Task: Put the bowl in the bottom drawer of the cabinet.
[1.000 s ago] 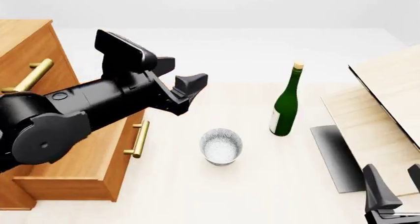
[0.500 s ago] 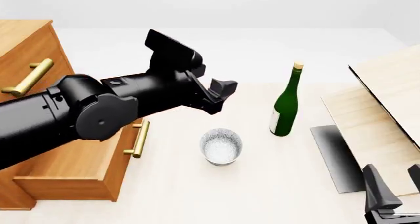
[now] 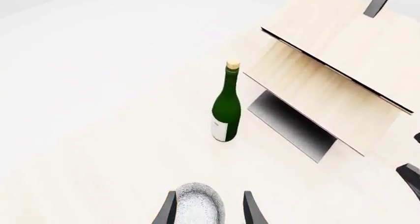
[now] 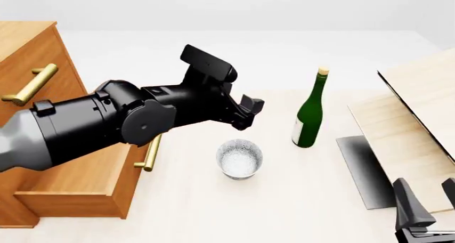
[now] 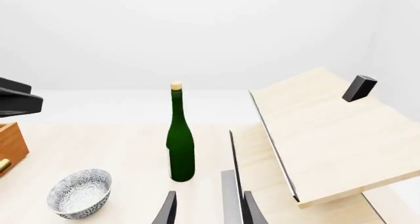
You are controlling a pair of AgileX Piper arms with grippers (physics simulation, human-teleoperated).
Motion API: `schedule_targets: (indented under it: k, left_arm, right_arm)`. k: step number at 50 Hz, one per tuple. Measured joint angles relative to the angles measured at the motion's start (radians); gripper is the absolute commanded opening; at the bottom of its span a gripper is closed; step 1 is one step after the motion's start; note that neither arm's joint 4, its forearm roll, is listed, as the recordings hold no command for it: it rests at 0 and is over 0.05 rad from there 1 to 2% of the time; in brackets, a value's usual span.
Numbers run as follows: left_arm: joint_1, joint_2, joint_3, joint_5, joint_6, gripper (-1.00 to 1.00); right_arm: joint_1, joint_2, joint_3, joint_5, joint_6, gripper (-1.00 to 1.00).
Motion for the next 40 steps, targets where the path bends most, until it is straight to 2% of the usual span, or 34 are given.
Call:
schedule_targets:
  k: [40]
  left_arm:
    - [0.003,0.121,-0.008,0.013,-0.053,1.00]
  right_arm:
    - [0.000,0.000,0.000,0.000,0.000,1.00]
